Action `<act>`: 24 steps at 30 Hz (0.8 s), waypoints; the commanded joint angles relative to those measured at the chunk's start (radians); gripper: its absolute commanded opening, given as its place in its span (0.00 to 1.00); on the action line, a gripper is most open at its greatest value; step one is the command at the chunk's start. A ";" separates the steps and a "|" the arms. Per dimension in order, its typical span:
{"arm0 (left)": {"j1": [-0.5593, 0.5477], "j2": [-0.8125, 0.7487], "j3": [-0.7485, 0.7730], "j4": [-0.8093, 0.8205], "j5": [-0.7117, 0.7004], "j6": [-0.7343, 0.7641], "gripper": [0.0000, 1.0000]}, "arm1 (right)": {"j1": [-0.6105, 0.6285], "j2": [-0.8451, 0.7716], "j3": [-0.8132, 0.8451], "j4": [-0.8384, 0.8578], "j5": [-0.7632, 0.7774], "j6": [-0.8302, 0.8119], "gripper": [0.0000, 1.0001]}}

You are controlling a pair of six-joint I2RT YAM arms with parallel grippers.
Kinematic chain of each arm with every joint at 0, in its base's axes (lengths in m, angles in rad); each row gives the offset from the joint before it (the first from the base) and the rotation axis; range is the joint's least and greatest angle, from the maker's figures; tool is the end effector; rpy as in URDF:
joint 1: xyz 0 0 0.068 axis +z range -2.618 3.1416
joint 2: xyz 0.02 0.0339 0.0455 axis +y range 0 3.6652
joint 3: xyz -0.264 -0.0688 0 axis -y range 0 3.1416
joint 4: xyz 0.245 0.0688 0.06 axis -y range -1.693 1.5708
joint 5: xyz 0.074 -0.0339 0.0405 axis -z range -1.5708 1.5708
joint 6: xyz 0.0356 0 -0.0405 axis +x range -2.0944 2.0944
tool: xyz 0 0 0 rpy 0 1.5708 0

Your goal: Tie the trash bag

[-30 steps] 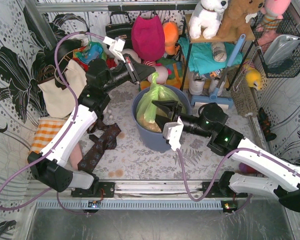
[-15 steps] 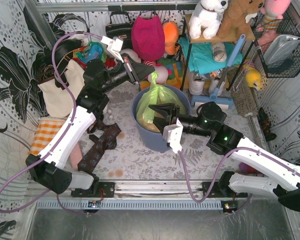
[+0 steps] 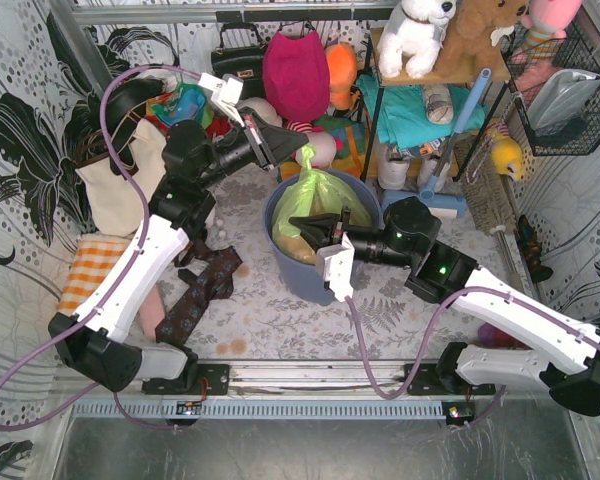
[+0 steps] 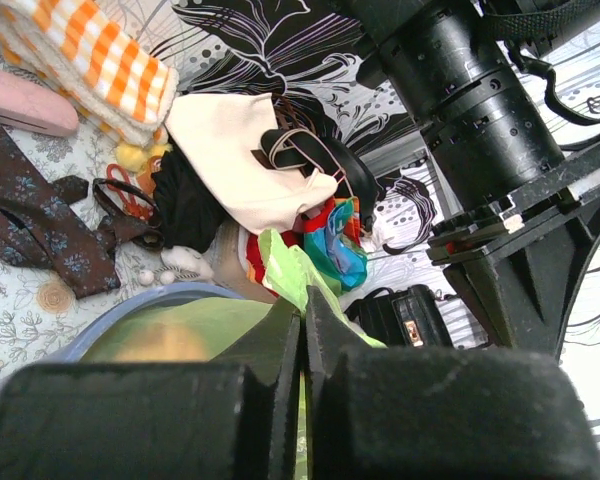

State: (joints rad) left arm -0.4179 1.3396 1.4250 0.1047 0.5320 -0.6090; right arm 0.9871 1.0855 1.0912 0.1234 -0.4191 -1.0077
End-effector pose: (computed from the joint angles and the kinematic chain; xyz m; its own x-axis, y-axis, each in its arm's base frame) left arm 0.2680 -0.1388 0.4709 -0.3189 -0.3978 -0.8603 0.7591 0.4363 -0.4831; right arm 0.1241 0.2142 0.4221 0.8705 -0.0836 -0.4851 -0.4656 0.1798 -0.8665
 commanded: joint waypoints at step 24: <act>0.018 -0.067 -0.101 -0.009 0.011 -0.079 0.70 | 0.004 -0.064 -0.010 0.044 -0.042 0.065 0.00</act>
State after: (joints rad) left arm -0.4046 1.2850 1.3540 0.0673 0.5175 -0.6357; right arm 0.9871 1.0458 1.0908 0.1284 -0.4274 -0.9649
